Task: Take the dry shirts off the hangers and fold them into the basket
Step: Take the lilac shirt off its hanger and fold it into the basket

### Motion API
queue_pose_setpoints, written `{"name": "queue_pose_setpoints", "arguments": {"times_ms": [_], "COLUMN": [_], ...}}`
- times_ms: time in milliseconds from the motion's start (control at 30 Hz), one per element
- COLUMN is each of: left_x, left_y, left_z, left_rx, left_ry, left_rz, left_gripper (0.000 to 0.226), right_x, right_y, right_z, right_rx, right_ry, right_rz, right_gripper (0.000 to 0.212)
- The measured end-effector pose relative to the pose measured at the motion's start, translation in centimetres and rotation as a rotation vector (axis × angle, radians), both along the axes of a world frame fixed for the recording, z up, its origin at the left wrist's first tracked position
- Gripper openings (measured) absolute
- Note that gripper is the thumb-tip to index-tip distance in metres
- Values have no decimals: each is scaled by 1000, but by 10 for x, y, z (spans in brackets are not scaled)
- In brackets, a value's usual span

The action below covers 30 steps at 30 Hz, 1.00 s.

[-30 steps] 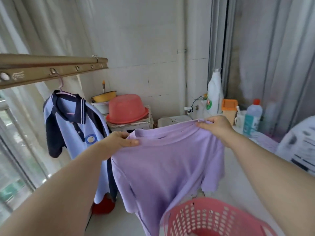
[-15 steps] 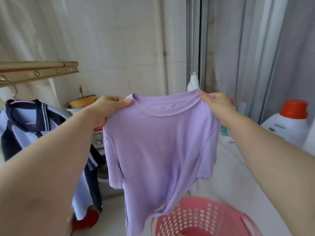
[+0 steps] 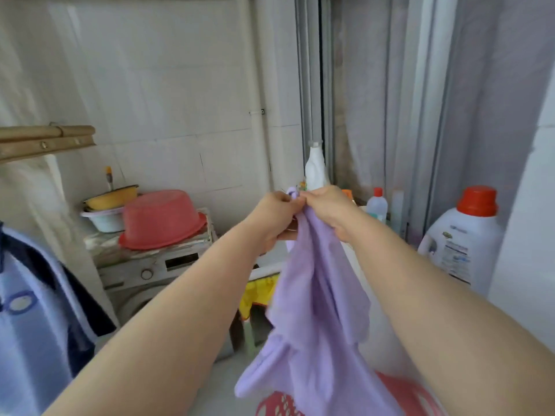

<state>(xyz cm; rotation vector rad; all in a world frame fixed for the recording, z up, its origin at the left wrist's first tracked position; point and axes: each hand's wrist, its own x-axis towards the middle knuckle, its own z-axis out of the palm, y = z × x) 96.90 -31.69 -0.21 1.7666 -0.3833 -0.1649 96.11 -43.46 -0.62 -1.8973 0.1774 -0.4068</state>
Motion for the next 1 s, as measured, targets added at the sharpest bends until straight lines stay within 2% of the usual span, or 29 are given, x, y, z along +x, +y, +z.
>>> {"name": "queue_pose_setpoints", "arguments": {"times_ms": [100,167,300,400,467,533,567,633,700,733,800,900,933,1000], "left_x": [-7,-11,-22,-30,-33,-29,-27,-22,-19,-19,-23,-20,-19,-18], "left_y": [-4,-3,-1,3,5,7,7,9,13,14,15,11,9,5], "left_z": [-7,-10,-12,-13,-18,-25,-28,-34,-32,-31,-27,-21,-17,-8], "left_rx": [-86,-114,-177,-132,-72,-1,58,177,189,186,250,266,245,274], "left_ry": [30,28,82,75,3,-187,-290,-416,-384,-317,-187,-342,-396,-462], "left_rz": [-22,-32,-85,-144,-90,56,129,264,179,50,-147,-52,-27,-9], "left_gripper": [13,9,21,24,23,7,10,50,77,74,47,21,19,23], "right_x": [-8,-12,-25,-35,-39,-44,-46,-49,-50,-51,-56,-64,-68,-71], "right_y": [-2,-6,-9,-14,-19,-21,-21,-22,-25,-27,-30,-36,-40,-45], "right_z": [-9,-12,-14,-21,-29,-29,-28,-27,-27,-26,-24,-25,-27,-36], "right_rx": [97,109,152,173,155,122,114,134,167,176,191,120,82,-16], "right_ry": [-29,-42,14,16,-12,-15,-10,-6,-15,-16,-44,-115,-109,-33], "right_rz": [33,59,111,241,327,361,366,367,413,440,440,322,300,284], "right_gripper": [25,25,26,27,26,28,34,43,45,45,43,37,43,70]}}
